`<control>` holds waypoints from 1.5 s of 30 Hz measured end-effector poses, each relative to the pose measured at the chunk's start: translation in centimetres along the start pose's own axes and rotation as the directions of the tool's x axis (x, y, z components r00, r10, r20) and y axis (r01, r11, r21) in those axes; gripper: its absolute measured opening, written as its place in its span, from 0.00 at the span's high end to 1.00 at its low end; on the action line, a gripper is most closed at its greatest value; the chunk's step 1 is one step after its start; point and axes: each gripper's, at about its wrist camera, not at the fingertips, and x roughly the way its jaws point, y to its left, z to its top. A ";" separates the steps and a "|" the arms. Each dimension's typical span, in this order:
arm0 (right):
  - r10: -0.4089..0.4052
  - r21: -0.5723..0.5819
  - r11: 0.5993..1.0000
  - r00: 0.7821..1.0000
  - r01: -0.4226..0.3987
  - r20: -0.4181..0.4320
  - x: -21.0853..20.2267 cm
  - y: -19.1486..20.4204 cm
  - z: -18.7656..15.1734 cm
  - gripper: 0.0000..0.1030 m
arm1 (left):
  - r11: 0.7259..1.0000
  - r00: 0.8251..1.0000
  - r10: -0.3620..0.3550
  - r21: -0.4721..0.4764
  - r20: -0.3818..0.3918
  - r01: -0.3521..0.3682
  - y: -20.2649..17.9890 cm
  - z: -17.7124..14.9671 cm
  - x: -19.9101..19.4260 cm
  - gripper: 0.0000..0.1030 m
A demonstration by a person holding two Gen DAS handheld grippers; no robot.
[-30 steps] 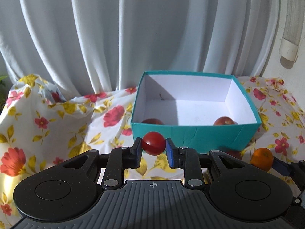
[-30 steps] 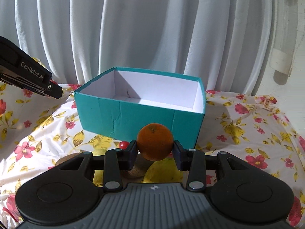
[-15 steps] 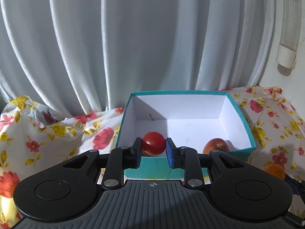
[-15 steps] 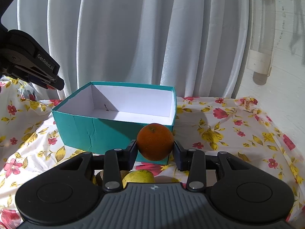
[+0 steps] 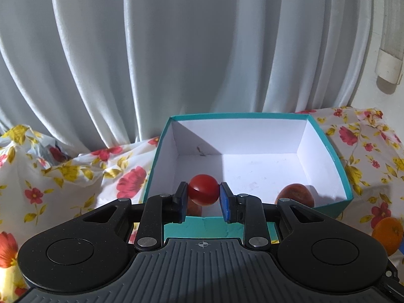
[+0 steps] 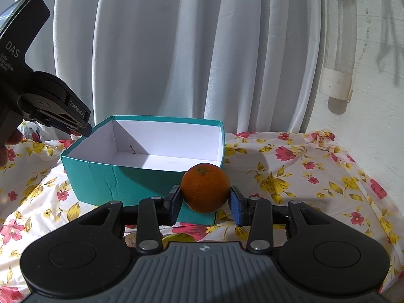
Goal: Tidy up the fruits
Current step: 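Lower the cherry tomato into the teal box and open the left gripper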
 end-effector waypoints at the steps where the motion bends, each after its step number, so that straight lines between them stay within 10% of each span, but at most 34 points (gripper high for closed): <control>1: -0.002 0.000 1.000 1.000 0.002 0.001 0.0 0.0 0.0 0.62 | 1.000 1.000 0.005 0.002 0.002 -0.005 -0.1 0.1 0.3 0.71; 45: -0.051 0.021 0.999 0.998 0.050 0.027 0.9 -0.5 0.9 0.62 | 1.000 0.991 -0.007 0.020 -0.135 0.010 -0.7 -1.2 11.5 0.71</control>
